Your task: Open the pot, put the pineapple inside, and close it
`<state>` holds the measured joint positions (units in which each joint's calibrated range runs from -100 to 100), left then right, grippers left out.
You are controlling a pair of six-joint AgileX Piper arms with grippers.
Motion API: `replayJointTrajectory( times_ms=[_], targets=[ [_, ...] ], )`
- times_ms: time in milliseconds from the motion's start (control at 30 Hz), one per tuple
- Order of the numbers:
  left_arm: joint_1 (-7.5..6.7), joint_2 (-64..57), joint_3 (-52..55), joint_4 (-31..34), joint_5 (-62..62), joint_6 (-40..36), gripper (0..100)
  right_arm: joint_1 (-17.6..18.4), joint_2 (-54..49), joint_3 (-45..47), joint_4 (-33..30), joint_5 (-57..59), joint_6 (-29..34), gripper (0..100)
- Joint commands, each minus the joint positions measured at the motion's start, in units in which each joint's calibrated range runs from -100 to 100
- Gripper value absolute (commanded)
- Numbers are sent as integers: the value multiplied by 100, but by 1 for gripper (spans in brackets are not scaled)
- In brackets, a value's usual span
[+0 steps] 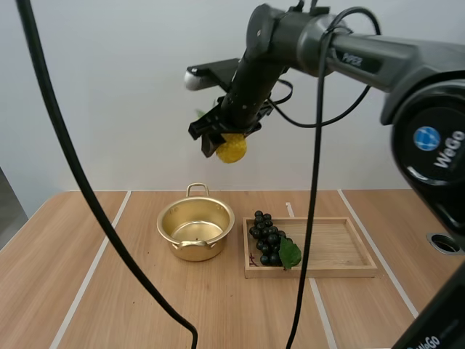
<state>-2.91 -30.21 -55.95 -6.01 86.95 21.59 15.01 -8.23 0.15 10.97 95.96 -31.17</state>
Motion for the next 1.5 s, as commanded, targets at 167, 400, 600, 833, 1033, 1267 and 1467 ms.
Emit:
replayJointTrajectory(
  times_ms=[167,400,600,833,1033,1267,1467],
  targets=[
    [-12,-15,-30,355,562,-65,0,417,1231,-49,-9,246,-320,0],
    [-12,-15,-30,416,772,-65,0,445,1990,81,92,158,-394,0],
    [-12,-15,-30,497,860,-65,0,445,2309,637,79,-701,-501,0],
    [-12,49,-30,497,1148,-65,0,445,2615,830,79,-1026,-573,0],
    [-12,106,-30,497,1237,-65,0,445,2736,830,70,-1160,-573,0],
    [-12,106,-30,497,1237,-65,0,445,2736,952,-2,-1526,-573,0],
    [-12,106,-30,497,1237,-65,0,445,2736,1304,-146,-2206,-573,0]
  ],
)
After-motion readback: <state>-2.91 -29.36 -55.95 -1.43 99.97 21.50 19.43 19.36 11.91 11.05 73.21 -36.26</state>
